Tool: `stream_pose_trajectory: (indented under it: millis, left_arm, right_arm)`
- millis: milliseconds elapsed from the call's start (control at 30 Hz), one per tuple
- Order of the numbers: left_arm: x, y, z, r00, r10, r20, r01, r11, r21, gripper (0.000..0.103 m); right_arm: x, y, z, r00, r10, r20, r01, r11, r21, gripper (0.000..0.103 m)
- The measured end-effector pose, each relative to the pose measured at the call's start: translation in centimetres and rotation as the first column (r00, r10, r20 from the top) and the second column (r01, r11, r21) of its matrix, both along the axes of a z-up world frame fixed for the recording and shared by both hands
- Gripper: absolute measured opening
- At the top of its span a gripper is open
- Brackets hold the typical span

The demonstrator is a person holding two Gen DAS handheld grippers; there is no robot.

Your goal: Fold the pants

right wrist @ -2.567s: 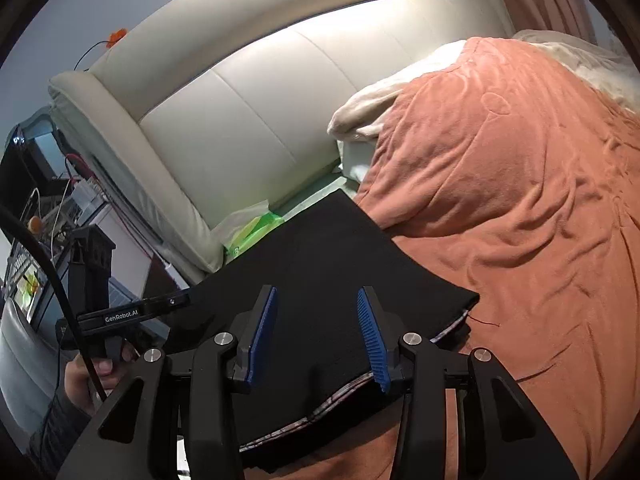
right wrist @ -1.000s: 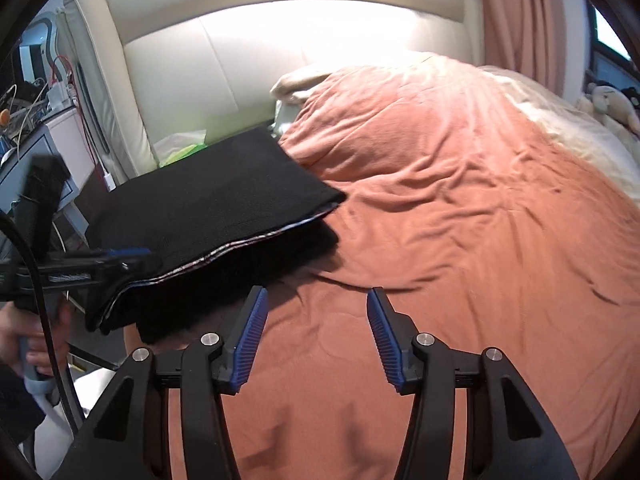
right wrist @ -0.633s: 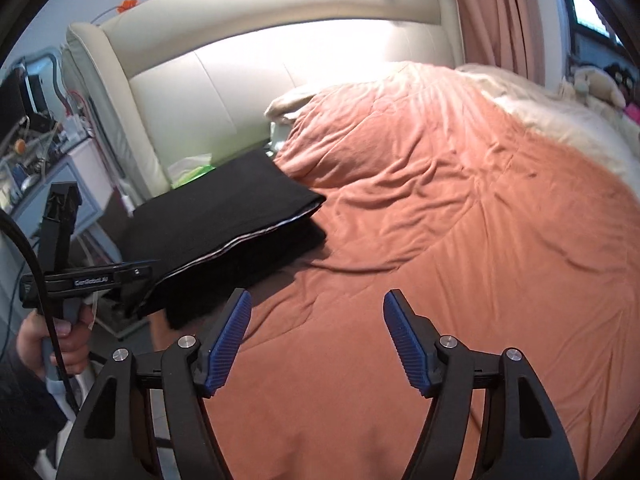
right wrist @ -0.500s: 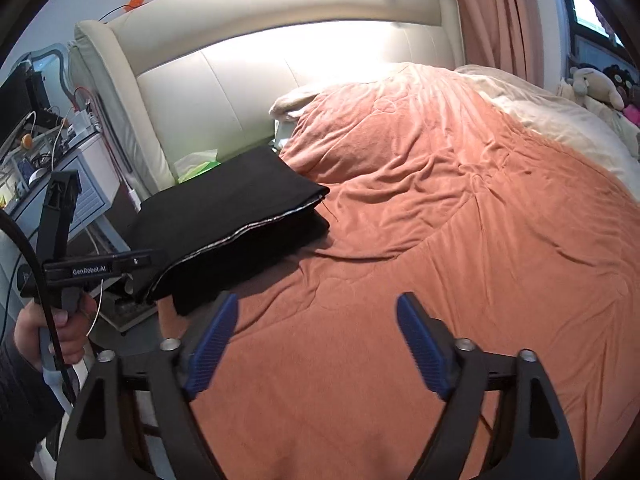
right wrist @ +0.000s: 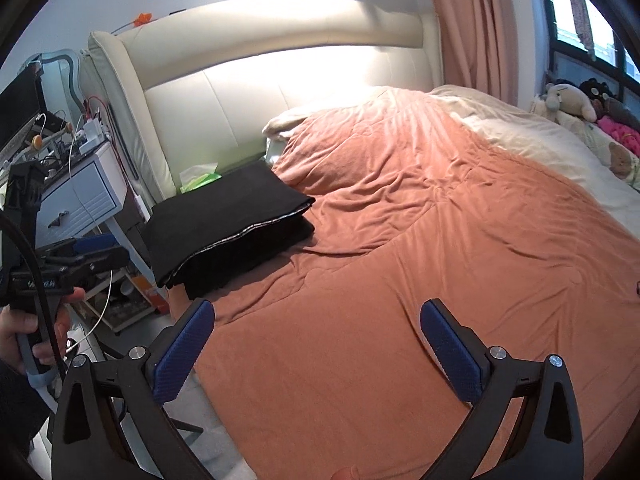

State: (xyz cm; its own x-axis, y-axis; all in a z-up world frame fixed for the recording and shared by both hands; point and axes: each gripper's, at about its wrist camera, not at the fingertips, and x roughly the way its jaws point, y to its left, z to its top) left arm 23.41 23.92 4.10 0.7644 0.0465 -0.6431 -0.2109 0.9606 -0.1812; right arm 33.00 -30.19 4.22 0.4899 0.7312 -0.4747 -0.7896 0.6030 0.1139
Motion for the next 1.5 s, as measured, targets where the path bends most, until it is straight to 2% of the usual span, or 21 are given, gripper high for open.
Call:
stream_pose_trajectory:
  millis: [67, 400, 567, 800, 1033, 1167, 1300, 1500]
  left_arm:
    - [-0.7, -1.3, 0.7, 1.000, -0.017, 0.008, 0.017, 1.000, 0.020, 0.102]
    - [-4.7, -5.8, 2.8, 0.996, -0.044, 0.076, 0.042, 0.999, 0.027, 0.102]
    - [-6.9, -8.1, 3.2, 0.992, -0.072, 0.103, 0.071, 0.997, 0.022, 0.102]
    - [-10.1, -11.1, 3.2, 0.988, -0.097, 0.121, 0.093, 0.995, 0.033, 0.102]
    - [-13.0, -13.8, 2.9, 0.980, -0.118, 0.162, 0.114, 0.993, 0.037, 0.102]
    - [-14.2, -15.2, 2.8, 0.978, -0.123, 0.166, 0.117, 0.992, 0.050, 0.102]
    - [-15.3, -16.4, 2.6, 0.975, -0.142, 0.169, 0.135, 0.990, 0.049, 0.102]
    - [-17.4, -17.7, 2.7, 0.967, -0.154, 0.204, 0.144, 0.987, 0.065, 0.102]
  right_arm:
    - [-1.0, -1.3, 0.2, 1.000, -0.019, 0.011, 0.019, 1.000, 0.009, 0.103]
    - [-6.0, -8.5, 1.3, 0.996, -0.080, 0.042, 0.079, 0.996, 0.039, 0.103]
    - [-8.1, -12.7, 2.0, 0.992, -0.123, 0.038, 0.120, 0.989, 0.083, 0.103]
    - [-11.9, -17.1, 2.4, 0.981, -0.188, 0.056, 0.185, 0.981, 0.059, 0.103]
    - [-15.5, -20.0, 2.1, 0.978, -0.196, 0.072, 0.195, 0.981, 0.023, 0.103]
    - [-17.1, -21.8, 2.2, 0.978, -0.198, 0.059, 0.196, 0.980, 0.032, 0.103]
    - [-19.7, -23.5, 2.3, 0.975, -0.202, 0.093, 0.199, 0.979, 0.034, 0.103]
    - [-22.6, -25.3, 1.2, 0.971, -0.218, 0.097, 0.213, 0.975, 0.055, 0.103]
